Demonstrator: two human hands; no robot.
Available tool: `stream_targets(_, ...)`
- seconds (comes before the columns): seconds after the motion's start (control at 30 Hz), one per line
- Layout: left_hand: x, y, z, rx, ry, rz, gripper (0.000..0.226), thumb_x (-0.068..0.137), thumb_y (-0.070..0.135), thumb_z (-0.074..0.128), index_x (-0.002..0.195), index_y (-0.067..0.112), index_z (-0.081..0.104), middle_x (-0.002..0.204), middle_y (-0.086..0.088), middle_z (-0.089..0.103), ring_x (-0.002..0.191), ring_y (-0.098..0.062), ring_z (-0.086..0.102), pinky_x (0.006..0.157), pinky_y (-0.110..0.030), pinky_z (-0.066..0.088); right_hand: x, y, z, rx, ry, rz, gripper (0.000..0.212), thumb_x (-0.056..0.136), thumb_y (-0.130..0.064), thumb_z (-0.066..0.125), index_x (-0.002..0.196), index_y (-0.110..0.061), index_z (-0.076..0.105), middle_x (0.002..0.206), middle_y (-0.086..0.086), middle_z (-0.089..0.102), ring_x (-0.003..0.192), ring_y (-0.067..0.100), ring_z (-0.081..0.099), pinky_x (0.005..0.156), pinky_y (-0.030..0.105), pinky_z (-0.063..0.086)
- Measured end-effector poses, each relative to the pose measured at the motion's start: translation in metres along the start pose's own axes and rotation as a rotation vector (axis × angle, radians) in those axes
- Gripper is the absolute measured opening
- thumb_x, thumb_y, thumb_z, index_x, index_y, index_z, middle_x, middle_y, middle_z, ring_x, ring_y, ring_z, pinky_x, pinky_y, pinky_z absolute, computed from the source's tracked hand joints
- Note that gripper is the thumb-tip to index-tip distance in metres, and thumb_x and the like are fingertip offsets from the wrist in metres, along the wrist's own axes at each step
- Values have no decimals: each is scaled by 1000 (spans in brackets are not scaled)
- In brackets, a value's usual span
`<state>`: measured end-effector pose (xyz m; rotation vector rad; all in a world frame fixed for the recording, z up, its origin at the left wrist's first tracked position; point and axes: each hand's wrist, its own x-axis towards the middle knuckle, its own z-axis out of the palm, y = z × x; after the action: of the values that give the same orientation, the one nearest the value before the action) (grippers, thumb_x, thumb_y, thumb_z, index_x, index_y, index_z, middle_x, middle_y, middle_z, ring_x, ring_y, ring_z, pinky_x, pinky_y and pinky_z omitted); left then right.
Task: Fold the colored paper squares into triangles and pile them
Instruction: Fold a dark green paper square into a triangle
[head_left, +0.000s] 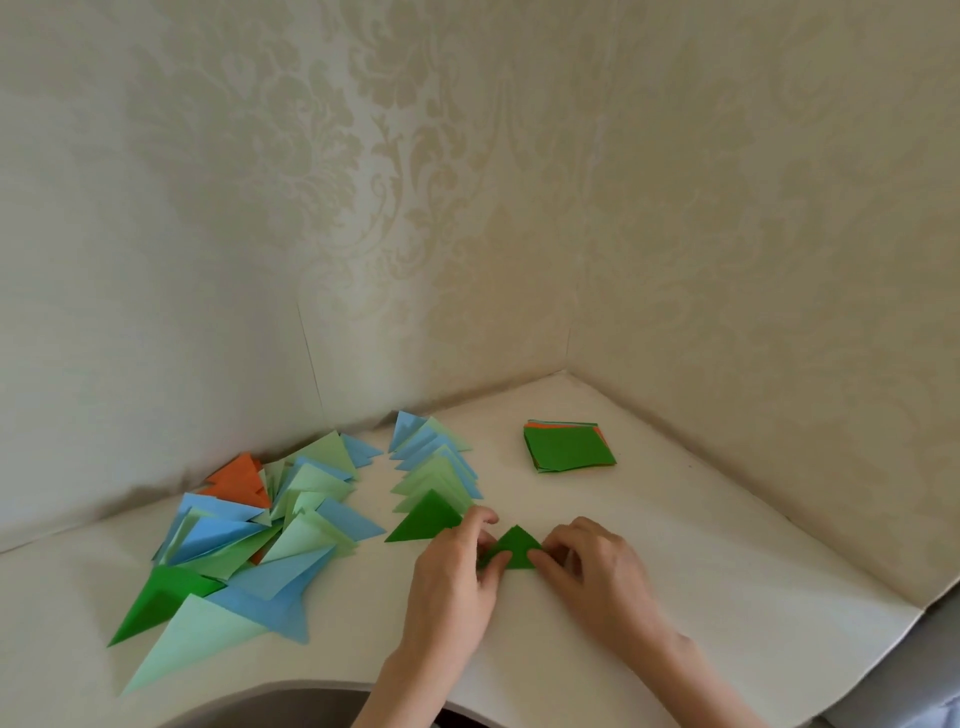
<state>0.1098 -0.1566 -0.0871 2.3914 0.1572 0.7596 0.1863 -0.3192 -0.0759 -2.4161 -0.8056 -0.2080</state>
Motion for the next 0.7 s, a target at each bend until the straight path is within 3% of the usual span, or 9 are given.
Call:
stream_targets(0.1, 0, 7, 7, 41, 38, -20, 37, 76, 18, 79, 106, 22, 58, 84, 13, 60, 73, -6, 55, 63, -24, 50, 4, -6, 1, -77, -10, 3, 27, 88, -52, 56, 78, -27, 54, 74, -9, 51, 68, 13, 49, 58, 25, 30)
stream_targets(0.2, 2, 11, 13, 62, 47, -53, 38, 75, 19, 80, 106, 19, 59, 84, 10, 60, 74, -10, 54, 63, -25, 49, 8, -9, 1, -109, -38, 31, 29, 89, -56, 52, 79, -29, 48, 75, -11, 49, 71, 12, 49, 60, 25, 28)
stream_targets(0.47, 6, 9, 13, -38, 31, -161, 30, 82, 14, 73, 106, 23, 58, 82, 21, 52, 80, -8, 52, 71, -22, 46, 10, -10, 2, -15, -58, 155, 25, 81, -54, 64, 86, -33, 50, 75, -11, 51, 71, 7, 50, 55, 15, 28)
stream_targets(0.7, 5, -1, -1, -139, -42, -210, 30, 81, -1, 67, 95, 25, 61, 84, 16, 65, 78, -2, 59, 75, -20, 50, 12, -3, 3, 110, -79, 151, 19, 80, -37, 72, 85, -31, 54, 74, -9, 51, 69, 7, 49, 57, 16, 34)
